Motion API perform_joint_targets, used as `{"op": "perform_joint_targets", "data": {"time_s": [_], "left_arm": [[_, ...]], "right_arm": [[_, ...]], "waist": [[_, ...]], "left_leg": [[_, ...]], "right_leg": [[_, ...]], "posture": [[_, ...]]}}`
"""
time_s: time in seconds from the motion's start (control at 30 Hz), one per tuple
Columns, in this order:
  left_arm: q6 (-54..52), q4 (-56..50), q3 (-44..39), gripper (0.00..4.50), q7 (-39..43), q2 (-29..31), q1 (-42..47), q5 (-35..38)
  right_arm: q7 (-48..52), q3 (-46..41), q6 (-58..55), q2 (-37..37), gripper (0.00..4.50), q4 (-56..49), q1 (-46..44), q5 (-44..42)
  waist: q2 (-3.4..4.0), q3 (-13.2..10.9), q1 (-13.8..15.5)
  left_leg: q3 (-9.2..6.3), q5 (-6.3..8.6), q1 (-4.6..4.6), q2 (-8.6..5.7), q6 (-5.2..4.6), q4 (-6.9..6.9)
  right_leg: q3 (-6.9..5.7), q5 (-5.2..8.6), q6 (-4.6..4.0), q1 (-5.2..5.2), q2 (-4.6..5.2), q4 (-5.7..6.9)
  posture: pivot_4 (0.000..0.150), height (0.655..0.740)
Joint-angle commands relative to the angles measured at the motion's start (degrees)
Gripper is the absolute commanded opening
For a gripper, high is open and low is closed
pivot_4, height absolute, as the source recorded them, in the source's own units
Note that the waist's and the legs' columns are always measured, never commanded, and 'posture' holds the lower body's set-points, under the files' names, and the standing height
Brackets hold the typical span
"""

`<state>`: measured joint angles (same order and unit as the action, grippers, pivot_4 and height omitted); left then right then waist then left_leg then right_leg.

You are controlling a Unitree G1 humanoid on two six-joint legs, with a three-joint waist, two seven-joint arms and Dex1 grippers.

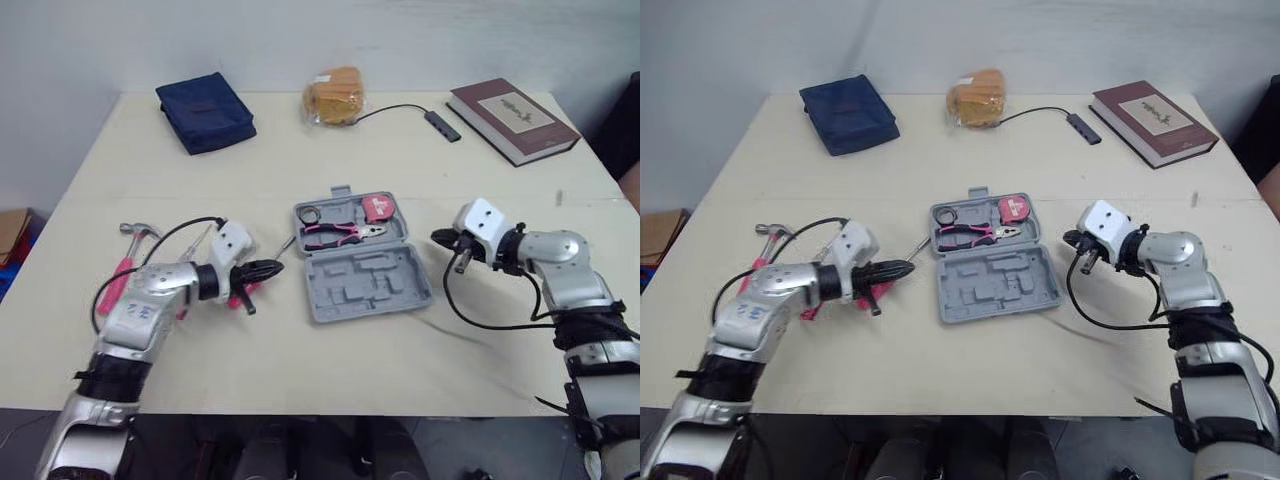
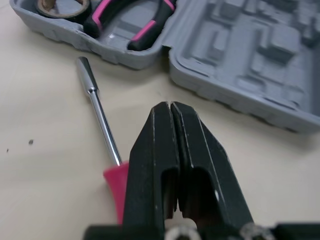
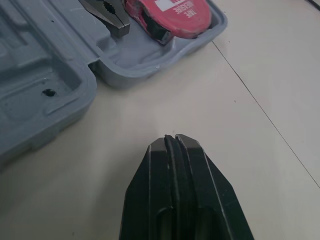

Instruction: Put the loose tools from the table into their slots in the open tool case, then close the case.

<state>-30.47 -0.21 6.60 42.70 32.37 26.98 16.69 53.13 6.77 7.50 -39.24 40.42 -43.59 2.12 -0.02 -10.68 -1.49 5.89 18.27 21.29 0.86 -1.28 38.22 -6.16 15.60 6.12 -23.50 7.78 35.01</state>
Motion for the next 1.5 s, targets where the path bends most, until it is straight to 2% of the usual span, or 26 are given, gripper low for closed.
{"op": "perform_joint_targets", "data": {"time_s": [0.03, 0.3, 0.57, 0.67, 0.8, 0.9, 1.03, 1.27, 1.5], "left_arm": [[0.1, 0.57, 1.22, 0.0, -0.62, -0.98, 1.47, -1.95], [0.88, 6.77, 2.96, 0.0, -6.08, -7.09, 5.14, -7.05], [4.53, 14.05, 3.48, 0.0, -6.04, -10.53, 7.91, -9.48], [6.25, 15.55, 3.68, 0.0, -5.16, -10.16, 7.84, -10.34], [9.36, 11.33, 3.86, 0.0, 2.58, -8.14, 5.21, -7.43], [8.83, 5.22, 3.95, 0.0, 9.09, -5.09, 2.01, -4.6], [9.13, 0.14, 3.7, 0.0, 12.32, -1.11, -2.43, -4.63], [9.94, -4.76, 1.7, 0.0, 12.97, 1.92, -9.39, -4.17], [8.76, -8.42, -2.19, 0.0, 10.82, 3.3, -15.86, -2.95]], "right_arm": [[-1.04, 0.33, 2.93, 0.18, 0.02, 3.36, -1.8, 1.78], [0.15, 1.26, 5.05, 3.11, 0.02, 6.63, -2.96, 2.15], [3.44, 1.69, 5.31, 4.9, 0.02, 1.7, -0.43, 0.78], [4.61, 1.75, 4.23, 4.77, 0.02, -0.98, 0.81, 0.38], [11.64, -0.02, -2.38, 3.36, 0.02, -14.0, 7.63, -6.74], [14.13, -0.8, -5.9, 0.0, 0.02, -23.13, 13.76, -8.33], [15.07, -1.24, -11.1, -3.12, 0.02, -33.61, 20.17, -10.13], [13.97, -1.17, -17.09, -4.17, 0.02, -45.27, 28.93, -12.3], [11.47, 0.4, -20.39, -2.55, 0.02, -51.36, 31.52, -12.31]], "waist": [[0.0, 0.0, -0.02], [-0.01, 0.0, -0.09], [-0.01, 0.0, -0.06], [-0.02, 0.01, -0.05], [-0.02, 0.01, -0.12], [-0.01, 0.01, -0.08], [-0.02, 0.01, 0.1], [-0.02, 0.01, 0.07], [-0.02, 0.01, -0.09]], "left_leg": [[0.0, 0.0, 0.0, 0.0, 0.0, -0.01], [-0.01, -0.02, -0.04, 0.01, -0.01, 0.07], [0.0, -0.03, -0.05, 0.04, 0.0, 0.08], [0.0, -0.02, -0.06, 0.03, 0.0, 0.11], [-0.03, -0.02, -0.06, 0.06, 0.01, 0.06], [0.02, 0.0, -0.05, 0.07, 0.04, -0.01], [0.0, 0.03, -0.02, 0.06, 0.02, 0.06], [-0.03, 0.06, -0.07, 0.08, 0.03, 0.0], [-0.02, 0.09, -0.09, 0.12, 0.03, 0.0]], "right_leg": [[0.0, 0.0, 0.0, -0.01, 0.0, 0.0], [0.01, -0.02, 0.01, 0.06, -0.02, 0.06], [0.02, -0.02, 0.01, 0.06, -0.06, 0.07], [0.02, -0.02, 0.01, 0.06, -0.04, 0.09], [0.01, -0.02, 0.01, 0.06, -0.07, 0.07], [0.02, -0.02, 0.01, 0.01, -0.09, 0.02], [0.02, -0.02, 0.01, 0.02, -0.04, -0.01], [0.03, -0.02, -0.02, 0.03, -0.01, -0.02], [0.05, -0.01, -0.04, 0.02, 0.0, -0.07]], "posture": [[0.15, 0.74], [0.15, 0.74], [0.15, 0.74], [0.15, 0.74], [0.15, 0.74], [0.15, 0.74], [0.15, 0.74], [0.15, 0.74], [0.15, 0.74]]}}
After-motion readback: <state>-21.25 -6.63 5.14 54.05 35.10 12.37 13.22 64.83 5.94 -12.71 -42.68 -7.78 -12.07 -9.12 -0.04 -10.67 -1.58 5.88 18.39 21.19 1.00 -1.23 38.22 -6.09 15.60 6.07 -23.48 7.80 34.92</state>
